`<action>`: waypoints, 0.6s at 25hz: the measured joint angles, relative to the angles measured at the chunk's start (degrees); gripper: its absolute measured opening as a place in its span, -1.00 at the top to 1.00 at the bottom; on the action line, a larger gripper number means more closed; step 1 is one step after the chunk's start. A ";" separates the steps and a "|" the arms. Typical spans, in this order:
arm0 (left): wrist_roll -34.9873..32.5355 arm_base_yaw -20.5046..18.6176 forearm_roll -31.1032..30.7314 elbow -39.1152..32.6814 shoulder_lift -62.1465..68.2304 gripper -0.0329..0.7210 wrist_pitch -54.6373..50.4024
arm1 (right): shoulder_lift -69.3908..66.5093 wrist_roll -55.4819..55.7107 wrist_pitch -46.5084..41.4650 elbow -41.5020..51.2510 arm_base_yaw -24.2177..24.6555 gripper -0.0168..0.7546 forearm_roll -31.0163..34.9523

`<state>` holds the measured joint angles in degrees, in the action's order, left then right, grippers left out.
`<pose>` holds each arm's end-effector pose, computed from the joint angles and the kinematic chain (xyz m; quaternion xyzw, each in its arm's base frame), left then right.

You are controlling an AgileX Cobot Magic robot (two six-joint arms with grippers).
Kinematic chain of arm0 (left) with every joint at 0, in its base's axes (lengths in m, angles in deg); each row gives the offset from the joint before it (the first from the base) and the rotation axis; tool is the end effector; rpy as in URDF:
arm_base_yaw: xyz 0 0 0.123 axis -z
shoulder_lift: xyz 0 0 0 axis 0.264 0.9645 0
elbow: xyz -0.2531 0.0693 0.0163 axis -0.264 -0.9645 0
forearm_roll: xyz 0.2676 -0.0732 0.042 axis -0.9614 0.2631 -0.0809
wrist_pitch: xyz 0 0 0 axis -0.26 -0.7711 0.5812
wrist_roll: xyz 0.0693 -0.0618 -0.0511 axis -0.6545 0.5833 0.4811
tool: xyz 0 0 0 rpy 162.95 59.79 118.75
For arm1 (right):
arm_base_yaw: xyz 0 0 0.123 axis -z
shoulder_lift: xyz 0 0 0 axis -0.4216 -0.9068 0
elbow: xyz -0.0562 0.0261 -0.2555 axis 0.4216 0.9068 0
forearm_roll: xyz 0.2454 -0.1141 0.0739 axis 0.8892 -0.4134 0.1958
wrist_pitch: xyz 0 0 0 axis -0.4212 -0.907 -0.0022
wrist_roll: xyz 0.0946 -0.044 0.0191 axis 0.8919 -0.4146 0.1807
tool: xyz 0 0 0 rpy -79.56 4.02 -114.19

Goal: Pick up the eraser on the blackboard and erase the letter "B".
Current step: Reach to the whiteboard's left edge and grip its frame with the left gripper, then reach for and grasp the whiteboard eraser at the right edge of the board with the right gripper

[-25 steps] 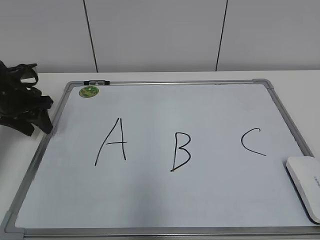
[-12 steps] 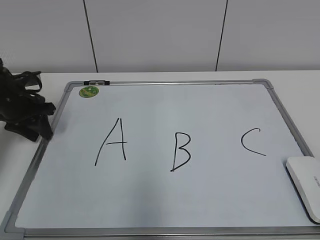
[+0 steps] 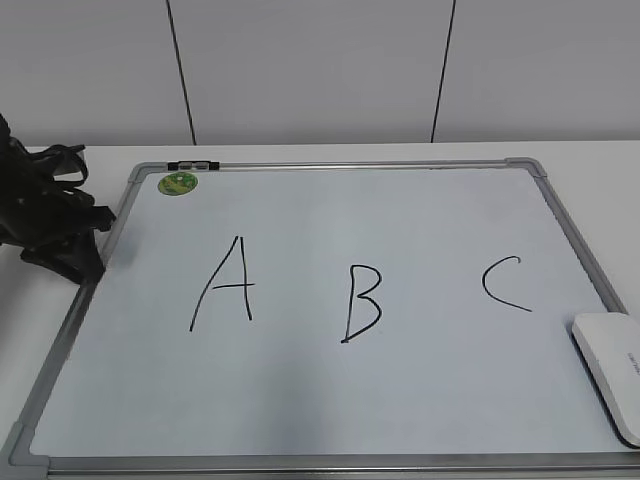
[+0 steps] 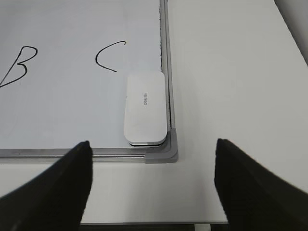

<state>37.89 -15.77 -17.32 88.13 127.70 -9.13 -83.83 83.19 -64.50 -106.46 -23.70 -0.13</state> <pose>0.4238 -0.0224 0.0740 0.0153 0.9911 -0.1224 0.0495 0.0511 -0.0012 0.2741 -0.0123 0.8722 -0.0175 0.4886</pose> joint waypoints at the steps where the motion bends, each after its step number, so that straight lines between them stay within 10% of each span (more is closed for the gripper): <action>1: 0.00 0.00 0.00 0.05 0.00 0.57 0.00 | 0.00 0.00 0.00 0.00 0.00 -0.56 0.00; 15: 0.10 -0.04 0.65 0.50 0.31 0.82 -0.67 | 0.00 0.00 0.00 -0.73 0.00 -0.56 0.00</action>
<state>37.99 -15.81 -16.68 88.63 128.02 -9.80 -83.83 83.19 -64.50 -107.19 -23.70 -0.13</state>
